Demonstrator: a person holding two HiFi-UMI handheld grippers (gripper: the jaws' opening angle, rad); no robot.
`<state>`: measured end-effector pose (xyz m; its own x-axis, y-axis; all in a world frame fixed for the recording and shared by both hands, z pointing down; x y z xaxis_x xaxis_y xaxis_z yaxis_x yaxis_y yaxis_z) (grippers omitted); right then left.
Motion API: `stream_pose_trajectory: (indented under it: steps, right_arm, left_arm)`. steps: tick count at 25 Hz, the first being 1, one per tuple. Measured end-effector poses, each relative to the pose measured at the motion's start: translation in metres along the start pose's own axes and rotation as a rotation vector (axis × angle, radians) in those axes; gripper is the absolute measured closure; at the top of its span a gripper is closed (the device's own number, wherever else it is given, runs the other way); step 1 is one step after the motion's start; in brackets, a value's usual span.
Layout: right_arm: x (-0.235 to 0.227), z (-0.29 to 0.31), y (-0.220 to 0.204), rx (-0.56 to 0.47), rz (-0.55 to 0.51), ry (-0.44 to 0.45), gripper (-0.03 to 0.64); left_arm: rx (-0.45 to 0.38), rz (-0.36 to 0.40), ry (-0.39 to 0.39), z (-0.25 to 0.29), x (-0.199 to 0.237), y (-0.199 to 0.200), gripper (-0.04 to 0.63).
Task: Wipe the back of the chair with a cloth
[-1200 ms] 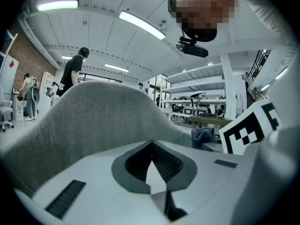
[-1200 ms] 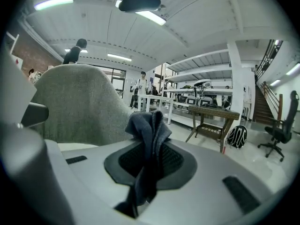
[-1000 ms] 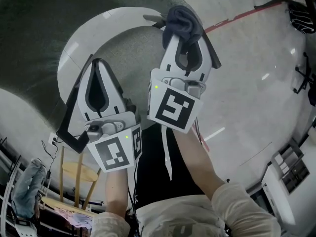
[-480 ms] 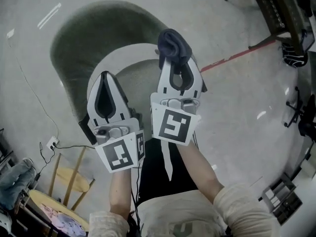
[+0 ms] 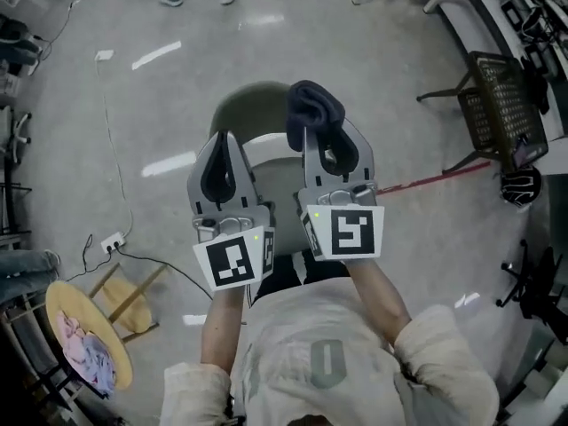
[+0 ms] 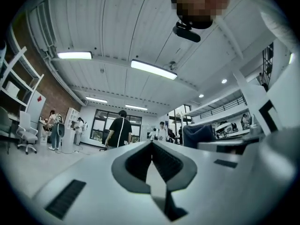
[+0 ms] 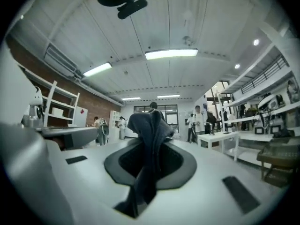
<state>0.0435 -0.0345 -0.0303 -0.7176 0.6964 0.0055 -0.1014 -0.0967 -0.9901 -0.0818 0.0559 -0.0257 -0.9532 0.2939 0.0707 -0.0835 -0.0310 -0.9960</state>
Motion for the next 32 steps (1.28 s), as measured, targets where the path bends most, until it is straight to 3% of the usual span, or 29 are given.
stream_pose_trajectory:
  steps: [4,10,16,24,32]
  right_arm:
    - [0.013,-0.027,0.019,0.004,-0.039,0.119,0.557]
    - [0.028,-0.052,-0.006,0.066,-0.107,0.191,0.557]
    - [0.042,-0.058,-0.023,0.107,-0.069,0.224,0.557]
    - [0.043,-0.059,-0.013,0.076,-0.094,0.236,0.557]
    - [0.045,-0.059,-0.019,0.112,-0.095,0.243,0.557]
  left_arm:
    - [-0.019,-0.022,0.040,-0.036,-0.006,0.024,0.580]
    - [-0.024,0.003,0.074,-0.065,-0.007,0.023,0.580]
    - [-0.018,0.008,0.104,-0.075,0.003,0.023,0.580]
    - [-0.003,0.015,0.112,-0.078,-0.002,0.015,0.580]
    - [0.019,0.013,0.130,-0.078,0.007,0.007,0.580]
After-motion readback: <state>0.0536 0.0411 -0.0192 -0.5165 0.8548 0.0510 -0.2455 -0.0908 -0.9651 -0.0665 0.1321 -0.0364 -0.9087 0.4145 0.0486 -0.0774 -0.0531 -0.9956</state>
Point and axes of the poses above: the fingertips, and each gripper's own axes: z forward along the fingers, x to its left, y out of its top, the point moved 4 cm from there along -z, backward along the fingers, and after that the axes turned 12 degrees about x, right-handed, at the moved point
